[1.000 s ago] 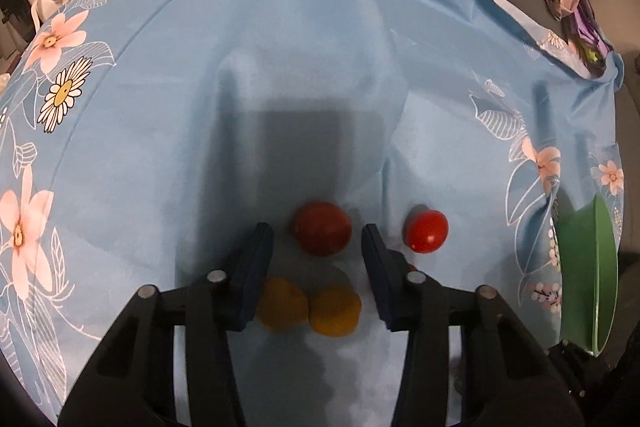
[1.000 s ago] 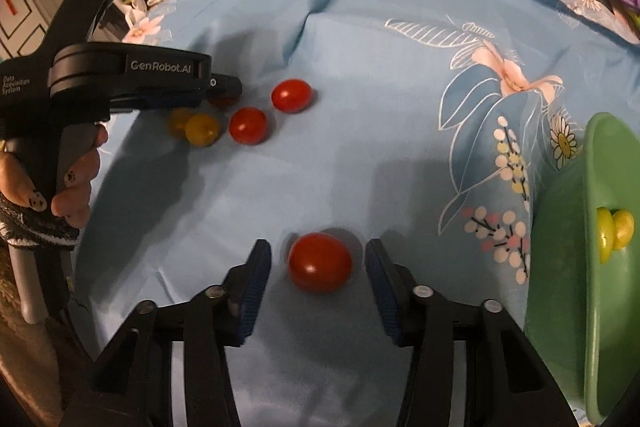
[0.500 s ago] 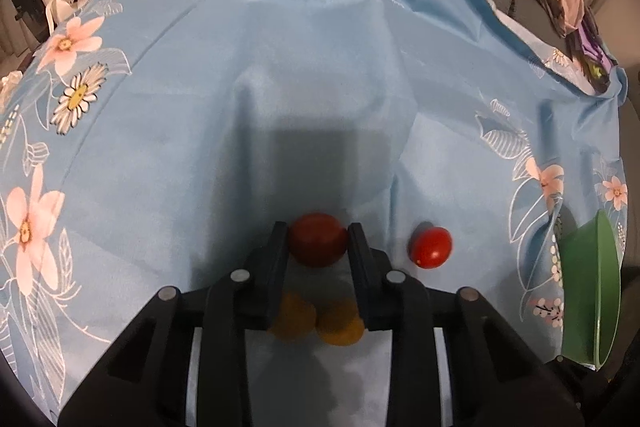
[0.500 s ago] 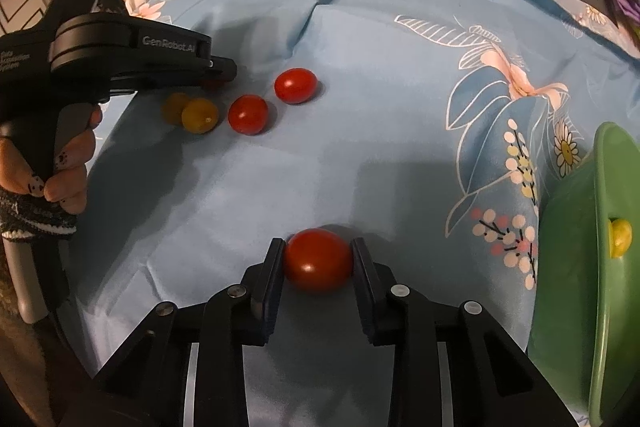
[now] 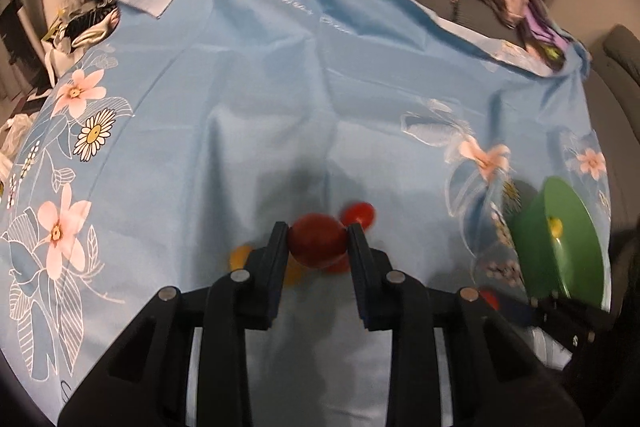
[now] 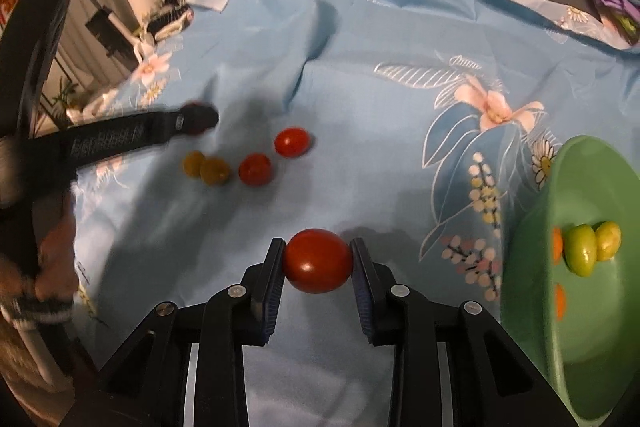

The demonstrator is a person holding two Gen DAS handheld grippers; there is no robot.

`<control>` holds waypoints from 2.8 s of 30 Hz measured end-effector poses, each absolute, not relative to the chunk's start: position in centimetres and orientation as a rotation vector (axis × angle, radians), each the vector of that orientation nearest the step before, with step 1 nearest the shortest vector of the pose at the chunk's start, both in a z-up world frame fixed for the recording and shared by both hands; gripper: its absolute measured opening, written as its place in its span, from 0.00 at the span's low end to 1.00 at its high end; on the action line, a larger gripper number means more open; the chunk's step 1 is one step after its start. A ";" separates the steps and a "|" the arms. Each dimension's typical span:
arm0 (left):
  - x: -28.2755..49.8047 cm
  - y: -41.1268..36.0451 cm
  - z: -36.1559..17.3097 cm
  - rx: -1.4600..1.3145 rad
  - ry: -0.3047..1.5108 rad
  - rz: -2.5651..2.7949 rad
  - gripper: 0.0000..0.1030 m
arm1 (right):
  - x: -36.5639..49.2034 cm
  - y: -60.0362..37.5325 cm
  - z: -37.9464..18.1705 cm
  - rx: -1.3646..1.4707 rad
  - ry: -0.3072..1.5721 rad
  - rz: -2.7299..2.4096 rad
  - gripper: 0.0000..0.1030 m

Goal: Organize fruits
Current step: 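Carry the red cherry tomato toward the green bowl held by the left tool, then lower the tomato into the green bowl and open the right tool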

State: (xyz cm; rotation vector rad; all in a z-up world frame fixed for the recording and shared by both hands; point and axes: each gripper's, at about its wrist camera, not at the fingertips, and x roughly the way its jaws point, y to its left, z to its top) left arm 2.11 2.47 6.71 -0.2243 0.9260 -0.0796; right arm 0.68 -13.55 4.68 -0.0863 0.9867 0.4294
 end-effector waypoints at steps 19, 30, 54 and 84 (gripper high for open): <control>-1.7 -4.5 10.3 -0.140 0.827 -0.288 0.29 | 0.5 -21.8 10.3 0.184 0.809 0.368 0.32; -1.3 -10.1 12.6 -0.093 0.748 -0.360 0.29 | -0.7 -26.9 11.7 0.281 0.734 0.291 0.32; 0.8 -20.6 11.3 -0.046 0.809 -0.526 0.29 | -1.1 -35.7 10.6 0.386 0.731 0.041 0.33; 2.0 -23.6 7.1 -0.010 0.935 -0.554 0.29 | 0.9 -36.3 7.5 0.325 0.880 -0.078 0.33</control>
